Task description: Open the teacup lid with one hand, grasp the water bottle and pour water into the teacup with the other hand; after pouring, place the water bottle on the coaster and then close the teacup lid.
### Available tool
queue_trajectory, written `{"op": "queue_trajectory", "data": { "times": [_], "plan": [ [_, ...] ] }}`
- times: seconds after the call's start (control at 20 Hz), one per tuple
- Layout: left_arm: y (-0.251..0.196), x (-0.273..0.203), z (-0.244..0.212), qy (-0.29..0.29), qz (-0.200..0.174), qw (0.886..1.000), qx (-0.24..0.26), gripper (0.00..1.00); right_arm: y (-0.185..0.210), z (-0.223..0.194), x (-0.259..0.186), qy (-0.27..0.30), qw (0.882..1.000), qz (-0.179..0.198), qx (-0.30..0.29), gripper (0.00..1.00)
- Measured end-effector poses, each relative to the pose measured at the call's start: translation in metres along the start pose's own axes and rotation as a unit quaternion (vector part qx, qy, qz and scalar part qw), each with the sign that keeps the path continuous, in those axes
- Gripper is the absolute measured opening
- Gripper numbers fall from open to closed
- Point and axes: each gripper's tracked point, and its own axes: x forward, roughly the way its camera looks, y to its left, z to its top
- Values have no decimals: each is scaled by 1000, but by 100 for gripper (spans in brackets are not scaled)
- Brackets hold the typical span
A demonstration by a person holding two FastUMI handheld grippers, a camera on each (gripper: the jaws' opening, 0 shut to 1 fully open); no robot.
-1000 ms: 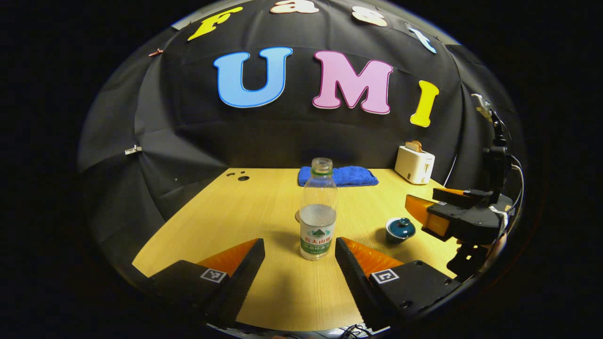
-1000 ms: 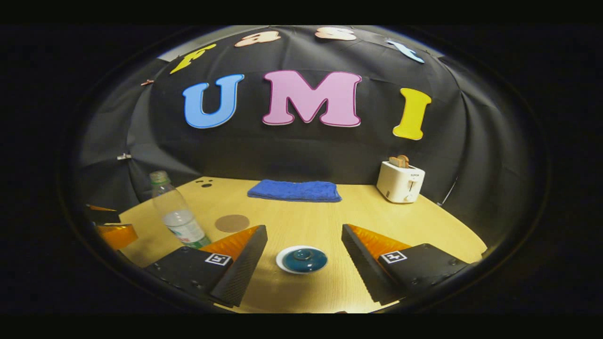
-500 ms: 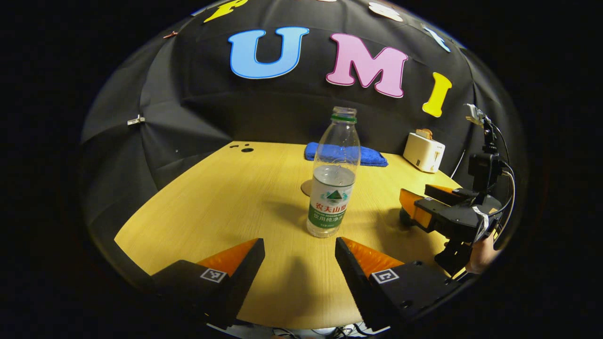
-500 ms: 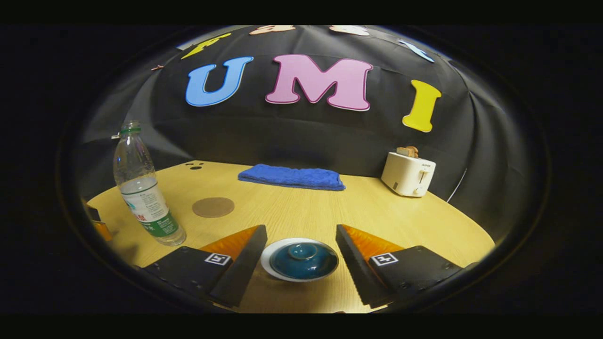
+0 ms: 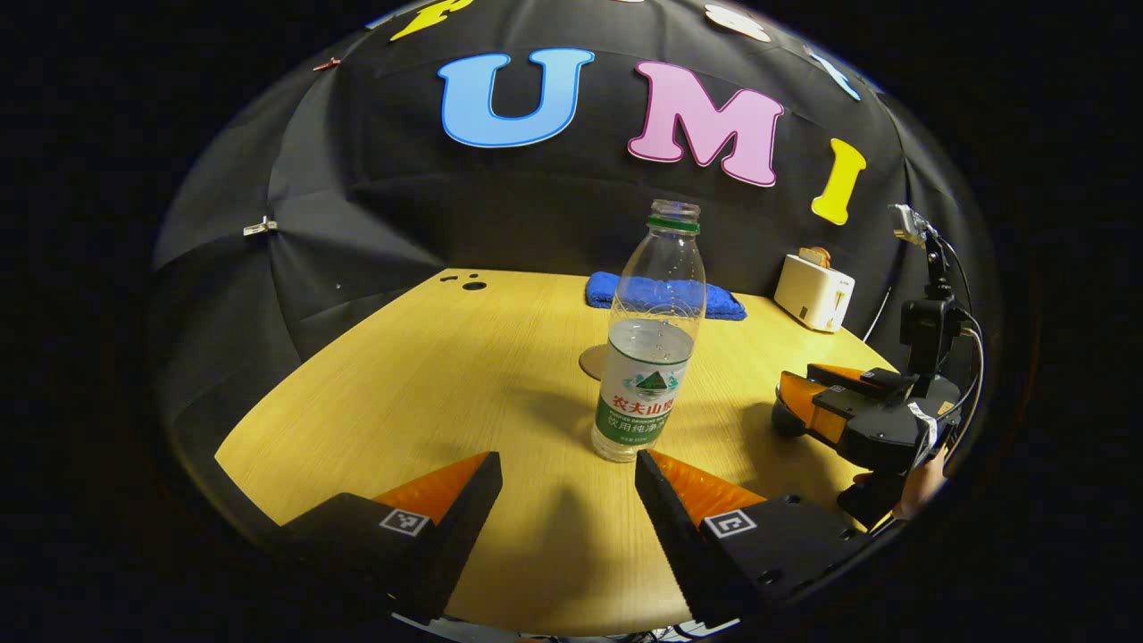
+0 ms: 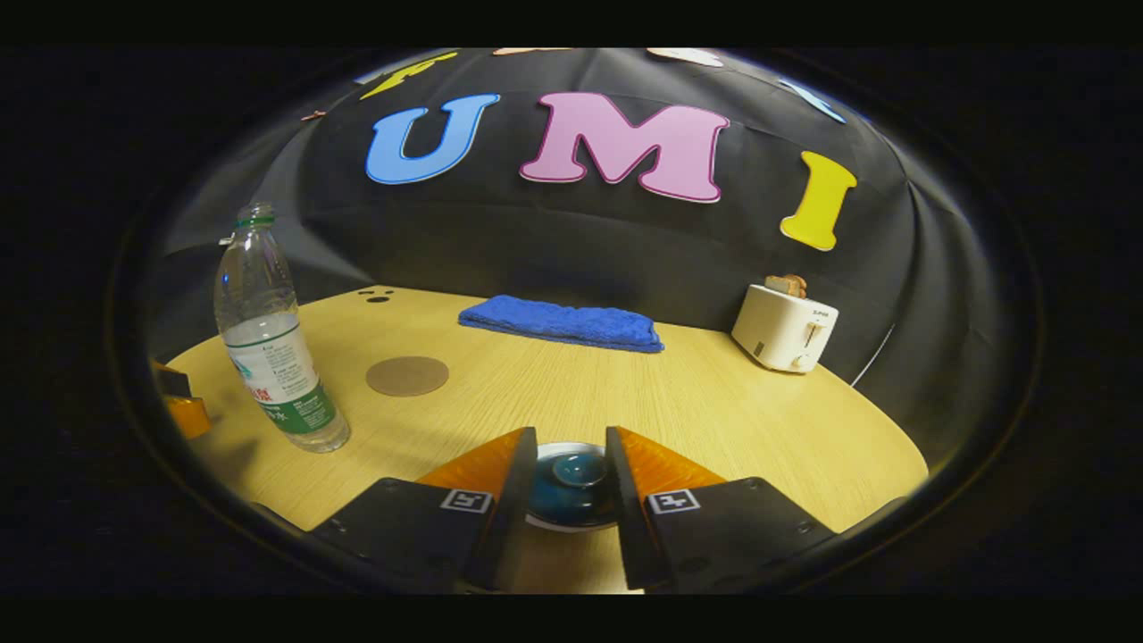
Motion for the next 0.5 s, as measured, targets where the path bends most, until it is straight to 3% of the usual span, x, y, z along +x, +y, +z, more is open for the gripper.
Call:
{"op": "queue_trajectory", "data": {
  "times": [0.15,0.25,0.3,0.5],
  "plan": [
    [-3,-1,-5,3,-3,1000,2,95,-3,3,2,2,1000,4,6,46],
    [-4,-3,-6,4,-4,1000,2,96,-1,2,3,9,1000,13,11,34],
    [-4,-3,-5,4,-4,1000,1,96,-1,1,3,13,1000,18,10,39],
    [-7,1,2,-4,-6,1000,8,95,1,3,4,20,999,34,11,36]
  ]
}}
